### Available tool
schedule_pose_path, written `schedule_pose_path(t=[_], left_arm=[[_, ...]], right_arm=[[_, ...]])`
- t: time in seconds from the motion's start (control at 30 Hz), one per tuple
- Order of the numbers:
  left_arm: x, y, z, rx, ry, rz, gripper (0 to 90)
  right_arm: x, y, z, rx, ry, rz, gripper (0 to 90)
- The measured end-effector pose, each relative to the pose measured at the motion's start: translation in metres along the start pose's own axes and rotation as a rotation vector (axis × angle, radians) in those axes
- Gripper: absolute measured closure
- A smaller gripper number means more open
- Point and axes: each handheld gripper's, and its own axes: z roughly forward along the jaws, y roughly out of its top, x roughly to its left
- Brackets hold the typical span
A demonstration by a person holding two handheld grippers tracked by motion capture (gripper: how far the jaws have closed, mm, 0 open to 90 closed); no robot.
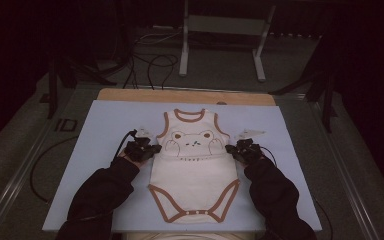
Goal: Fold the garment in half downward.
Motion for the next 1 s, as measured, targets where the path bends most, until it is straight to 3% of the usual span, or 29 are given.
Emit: schedule_pose_path(t=[0.63,0.8,1.0], left_arm=[[-0.009,0.008,-0.021,-0.03,-0.034,0.026,89.8],[-0.008,0.008,-0.026,-0.036,-0.055,0.015,89.8],[-0.018,0.008,-0.041,-0.047,-0.075,0.049,89.8]], right_arm=[[0.015,0.005,-0.025,-0.044,0.005,-0.042,89.4],[0.018,0.0,-0.028,-0.044,0.016,-0.037,89.4],[0.028,-0.006,-0.045,-0.065,0.015,-0.052,89.3]])
